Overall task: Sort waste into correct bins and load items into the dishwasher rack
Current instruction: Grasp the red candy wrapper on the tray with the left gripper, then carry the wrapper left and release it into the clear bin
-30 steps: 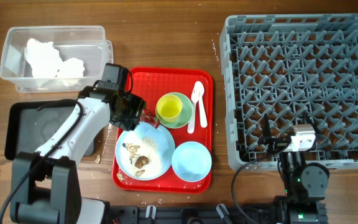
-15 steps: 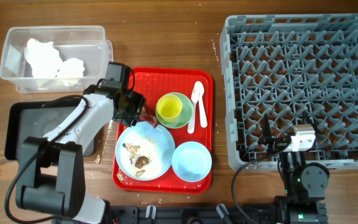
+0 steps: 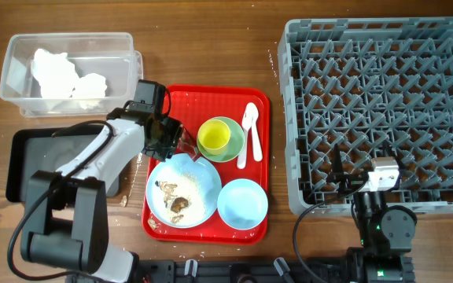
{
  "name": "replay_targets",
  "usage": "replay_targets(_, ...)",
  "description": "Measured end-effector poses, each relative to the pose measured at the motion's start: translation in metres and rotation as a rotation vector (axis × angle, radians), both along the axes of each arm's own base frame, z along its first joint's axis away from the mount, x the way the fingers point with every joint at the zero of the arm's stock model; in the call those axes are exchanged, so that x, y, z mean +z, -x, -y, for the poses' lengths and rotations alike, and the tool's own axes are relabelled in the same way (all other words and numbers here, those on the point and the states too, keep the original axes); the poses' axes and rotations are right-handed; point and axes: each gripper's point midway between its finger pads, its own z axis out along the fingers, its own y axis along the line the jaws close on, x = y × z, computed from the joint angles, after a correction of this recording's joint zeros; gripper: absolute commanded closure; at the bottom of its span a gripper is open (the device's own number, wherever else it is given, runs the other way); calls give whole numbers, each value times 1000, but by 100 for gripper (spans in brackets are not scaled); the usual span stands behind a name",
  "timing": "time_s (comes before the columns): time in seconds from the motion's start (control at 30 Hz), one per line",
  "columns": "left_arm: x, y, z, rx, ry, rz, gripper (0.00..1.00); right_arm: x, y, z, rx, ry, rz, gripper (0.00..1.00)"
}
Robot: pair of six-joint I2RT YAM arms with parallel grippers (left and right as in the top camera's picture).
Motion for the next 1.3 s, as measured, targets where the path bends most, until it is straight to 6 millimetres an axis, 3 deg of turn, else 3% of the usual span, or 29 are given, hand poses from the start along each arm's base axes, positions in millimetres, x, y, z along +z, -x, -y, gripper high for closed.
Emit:
replay_targets(0.13, -9, 2, -2, 0, -18, -21, 73, 0, 0, 0, 0, 0, 0, 1)
replay_targets(0.27, -14, -1, -3, 5, -25, -19, 96, 0, 0, 0, 0, 0, 0, 0)
replay_targets(0.5, -11, -8, -2, -25, -31, 21, 96, 0, 0, 0, 0, 0, 0, 0)
replay_targets(0.57, 3, -13, -2, -41, -31, 69, 96, 0, 0, 0, 0, 0, 0, 0)
replay_targets(0.67, 50, -28, -7, -26, -27, 217, 96, 0, 0, 0, 0, 0, 0, 0)
replay_targets(0.77, 106, -43, -27, 32, -72, 396, 96, 0, 0, 0, 0, 0, 0, 0)
replay_targets(0.9, 153, -53, -61, 138, -216, 571, 96, 0, 0, 0, 0, 0, 0, 0)
replay_targets(1.03, 174, -66, -103, 271, -370, 663, 96, 0, 0, 0, 0, 0, 0, 0)
replay_targets(1.07, 180, -73, -122, 321, -418, 694, 95, 0, 0, 0, 0, 0, 0, 0)
replay_targets(1.2, 198, -110, -164, 335, -524, 827, 89, 0, 0, 0, 0, 0, 0, 0)
replay_targets(1.3, 190, -121, -198, 324, -614, 828, 73, 0, 0, 0, 0, 0, 0, 0)
